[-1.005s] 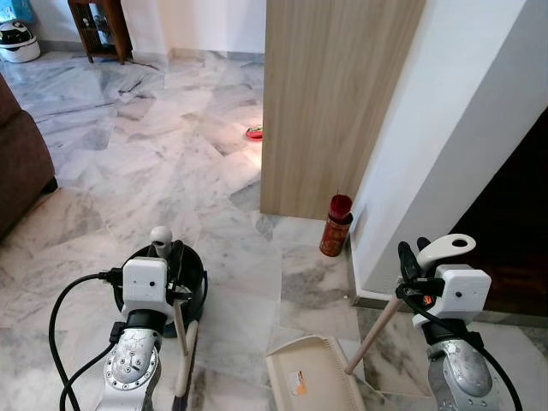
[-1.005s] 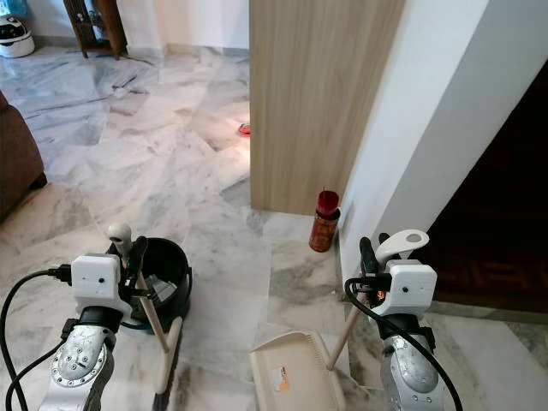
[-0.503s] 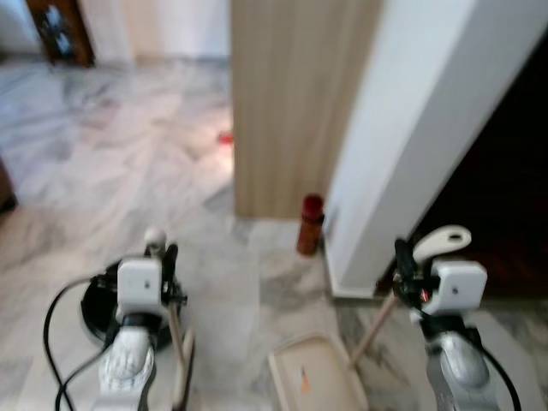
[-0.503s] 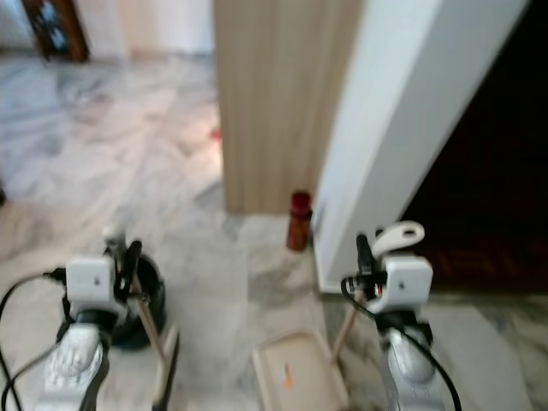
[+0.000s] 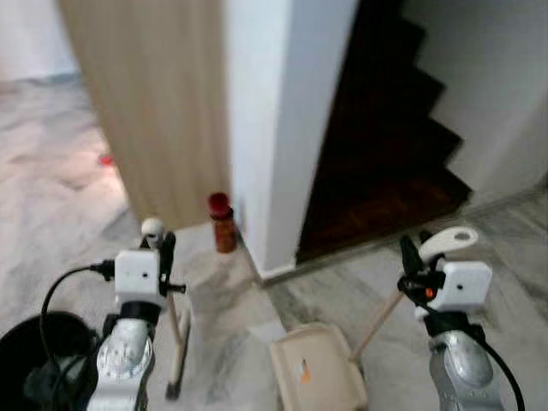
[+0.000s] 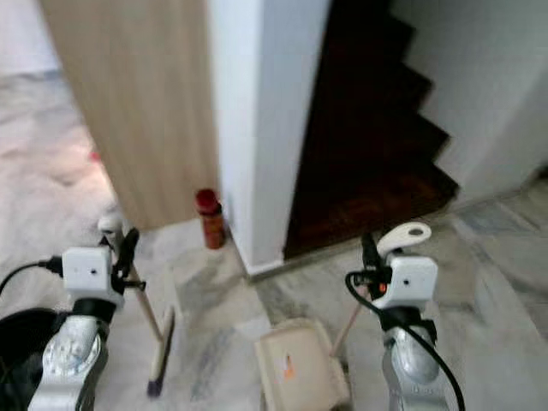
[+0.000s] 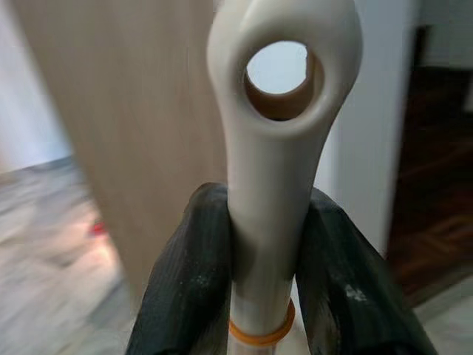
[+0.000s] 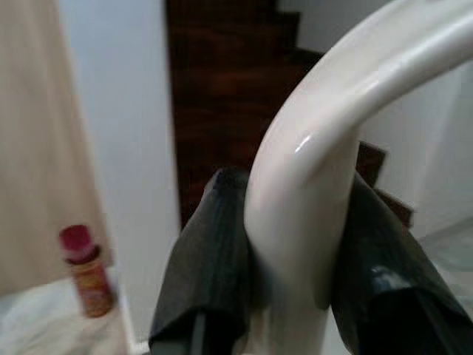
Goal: Sweep floor
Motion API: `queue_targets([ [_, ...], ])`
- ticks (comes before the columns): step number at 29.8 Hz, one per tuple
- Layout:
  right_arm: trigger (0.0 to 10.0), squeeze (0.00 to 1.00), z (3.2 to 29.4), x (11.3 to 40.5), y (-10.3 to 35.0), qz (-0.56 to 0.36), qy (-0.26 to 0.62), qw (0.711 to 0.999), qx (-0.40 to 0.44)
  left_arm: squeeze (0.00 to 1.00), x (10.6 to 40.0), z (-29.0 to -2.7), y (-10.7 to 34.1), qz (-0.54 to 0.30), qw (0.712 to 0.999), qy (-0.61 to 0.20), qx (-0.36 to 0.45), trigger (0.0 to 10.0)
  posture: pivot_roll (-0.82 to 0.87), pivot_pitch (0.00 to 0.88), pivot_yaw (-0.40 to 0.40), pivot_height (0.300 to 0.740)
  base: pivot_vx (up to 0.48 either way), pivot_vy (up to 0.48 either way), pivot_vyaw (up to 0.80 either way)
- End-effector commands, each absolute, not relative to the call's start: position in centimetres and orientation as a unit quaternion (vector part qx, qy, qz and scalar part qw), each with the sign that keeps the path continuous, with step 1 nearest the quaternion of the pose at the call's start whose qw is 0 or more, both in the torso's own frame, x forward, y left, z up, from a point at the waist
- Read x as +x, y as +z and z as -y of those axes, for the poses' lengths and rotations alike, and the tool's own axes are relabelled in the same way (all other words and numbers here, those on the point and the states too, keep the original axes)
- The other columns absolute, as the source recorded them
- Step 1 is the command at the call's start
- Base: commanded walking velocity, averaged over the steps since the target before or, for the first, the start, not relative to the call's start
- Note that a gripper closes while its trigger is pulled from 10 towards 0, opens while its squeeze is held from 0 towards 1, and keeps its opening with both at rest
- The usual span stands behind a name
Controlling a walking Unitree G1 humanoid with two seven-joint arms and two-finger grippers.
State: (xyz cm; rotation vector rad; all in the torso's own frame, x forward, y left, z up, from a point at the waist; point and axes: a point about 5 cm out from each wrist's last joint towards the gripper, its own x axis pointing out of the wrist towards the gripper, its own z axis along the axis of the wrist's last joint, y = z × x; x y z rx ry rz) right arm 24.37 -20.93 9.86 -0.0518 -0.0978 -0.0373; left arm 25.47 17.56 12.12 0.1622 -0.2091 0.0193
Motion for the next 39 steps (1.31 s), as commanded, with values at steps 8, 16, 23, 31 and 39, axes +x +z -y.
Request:
queue_targets([
  [8, 10.0, 0.00, 20.6, 25.1, 11.4, 0.085, -0.016, 0.996, -0.026, 0.00, 26.0, -18.1, 12.8, 0.120, 0.989, 0.013, 0.084, 10.0, 0.02, 0.000, -0.008, 0.740, 0.000, 0.000, -0.80],
  [16, 10.0, 0.00, 20.5, 25.4, 11.7, 0.093, -0.023, 0.995, -0.021, 0.00, 26.5, -18.3, 13.2, 0.124, 0.988, 0.010, 0.086, 10.0, 0.01, 0.000, -0.002, 0.740, 0.000, 0.000, -0.80],
  [23, 10.0, 0.00, 20.7, 25.5, 11.7, 0.090, -0.024, 0.995, -0.023, 0.00, 26.6, -18.2, 13.2, 0.127, 0.988, 0.011, 0.085, 10.0, 0.02, 0.000, -0.005, 0.740, 0.000, 0.000, -0.80],
  [31, 10.0, 0.00, 20.8, 25.3, 11.7, 0.090, -0.025, 0.995, -0.026, 0.00, 26.6, -17.9, 13.1, 0.127, 0.989, 0.012, 0.079, 10.0, 0.01, 0.000, -0.013, 0.740, 0.000, 0.000, -0.80],
  [39, 10.0, 0.00, 20.3, 25.3, 11.5, 0.092, -0.031, 0.995, -0.018, 0.00, 26.9, -18.2, 13.4, 0.129, 0.988, 0.002, 0.084, 10.0, 0.02, 0.000, 0.018, 0.740, 0.000, 0.000, -0.80],
])
